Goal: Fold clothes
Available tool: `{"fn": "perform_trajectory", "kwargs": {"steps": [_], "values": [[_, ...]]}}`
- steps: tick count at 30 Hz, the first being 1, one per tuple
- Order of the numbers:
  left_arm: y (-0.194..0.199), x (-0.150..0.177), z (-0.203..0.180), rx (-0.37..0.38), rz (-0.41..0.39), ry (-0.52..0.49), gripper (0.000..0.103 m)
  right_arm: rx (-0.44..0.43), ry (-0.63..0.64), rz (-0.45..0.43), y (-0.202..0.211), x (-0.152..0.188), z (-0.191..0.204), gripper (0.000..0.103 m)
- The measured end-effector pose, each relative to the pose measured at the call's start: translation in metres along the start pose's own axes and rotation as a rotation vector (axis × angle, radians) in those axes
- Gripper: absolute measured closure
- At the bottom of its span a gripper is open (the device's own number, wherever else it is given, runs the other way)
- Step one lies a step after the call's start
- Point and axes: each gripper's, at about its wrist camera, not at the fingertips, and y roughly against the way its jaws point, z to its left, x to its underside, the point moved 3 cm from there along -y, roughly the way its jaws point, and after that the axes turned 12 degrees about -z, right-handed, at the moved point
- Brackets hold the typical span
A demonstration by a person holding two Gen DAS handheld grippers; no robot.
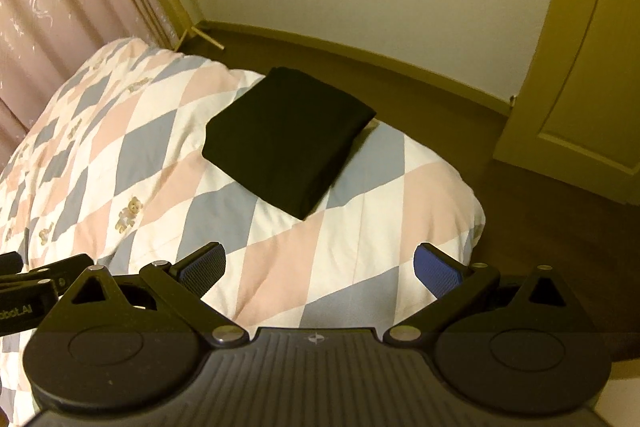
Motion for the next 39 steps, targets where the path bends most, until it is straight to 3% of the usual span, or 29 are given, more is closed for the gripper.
{"fn": "perform_trajectory", "kwargs": {"steps": [4,19,29,39], "values": [[-0.016,-0.005,-0.009,-0.007,0.035,0.005,0.001,-0.006,0.023,0.015,-0.014,-0.010,-0.006,0.000],[-0.051,-0.033,-0.047,-0.029,0.044,-0.008,0.001,-0.023,0.063,0.075,-0.054,-0.033,-0.041,0.000],[-0.071,-0.037,-0.062,-0.032,0.075,0.024,0.001,-0.045,0.074,0.077,-0.065,-0.045,-0.057,0.000],[-0.072,-0.043,-0.074,-0.021,0.055,0.034,0.001,-0.060,0.080,0.062,-0.069,-0.057,-0.069,0.000]]}}
